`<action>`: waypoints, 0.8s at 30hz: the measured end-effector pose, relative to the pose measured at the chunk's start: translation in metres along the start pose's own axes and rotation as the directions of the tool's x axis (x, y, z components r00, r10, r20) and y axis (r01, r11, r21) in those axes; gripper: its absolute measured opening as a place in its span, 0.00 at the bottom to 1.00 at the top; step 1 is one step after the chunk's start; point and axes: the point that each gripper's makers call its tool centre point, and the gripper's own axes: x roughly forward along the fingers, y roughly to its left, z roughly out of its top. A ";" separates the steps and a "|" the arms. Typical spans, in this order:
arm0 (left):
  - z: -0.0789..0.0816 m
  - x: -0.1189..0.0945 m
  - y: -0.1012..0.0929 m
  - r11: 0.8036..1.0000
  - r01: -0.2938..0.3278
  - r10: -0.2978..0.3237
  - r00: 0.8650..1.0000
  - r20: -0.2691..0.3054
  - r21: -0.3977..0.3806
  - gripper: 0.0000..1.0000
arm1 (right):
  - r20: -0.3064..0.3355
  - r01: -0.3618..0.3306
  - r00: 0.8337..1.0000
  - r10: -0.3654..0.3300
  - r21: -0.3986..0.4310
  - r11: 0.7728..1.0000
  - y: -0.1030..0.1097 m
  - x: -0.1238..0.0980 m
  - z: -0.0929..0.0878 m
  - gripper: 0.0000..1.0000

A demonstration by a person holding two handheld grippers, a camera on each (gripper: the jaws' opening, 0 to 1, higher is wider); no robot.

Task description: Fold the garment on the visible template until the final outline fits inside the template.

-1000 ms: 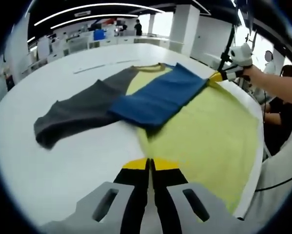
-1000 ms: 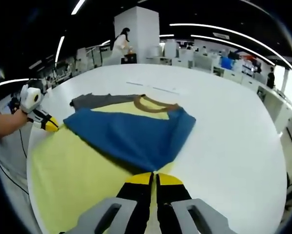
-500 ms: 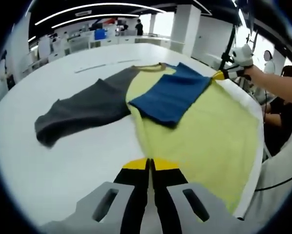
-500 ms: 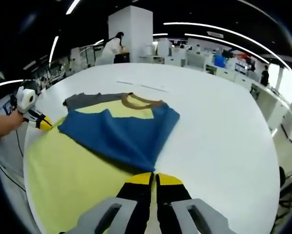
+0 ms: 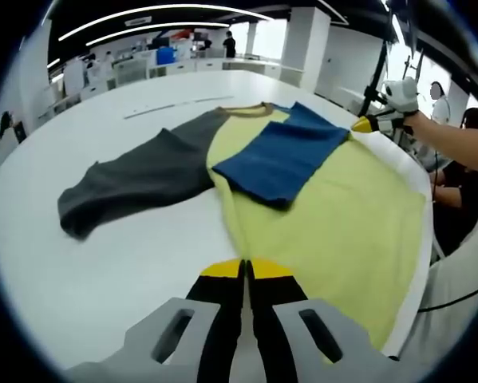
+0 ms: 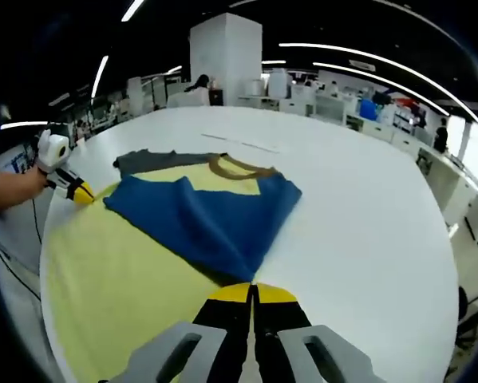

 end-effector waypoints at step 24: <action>0.000 0.000 -0.001 1.000 -0.012 0.012 1.000 -0.008 -0.005 0.00 | -0.056 0.013 0.998 -0.018 -0.090 0.996 -0.009 0.009 -0.004 0.00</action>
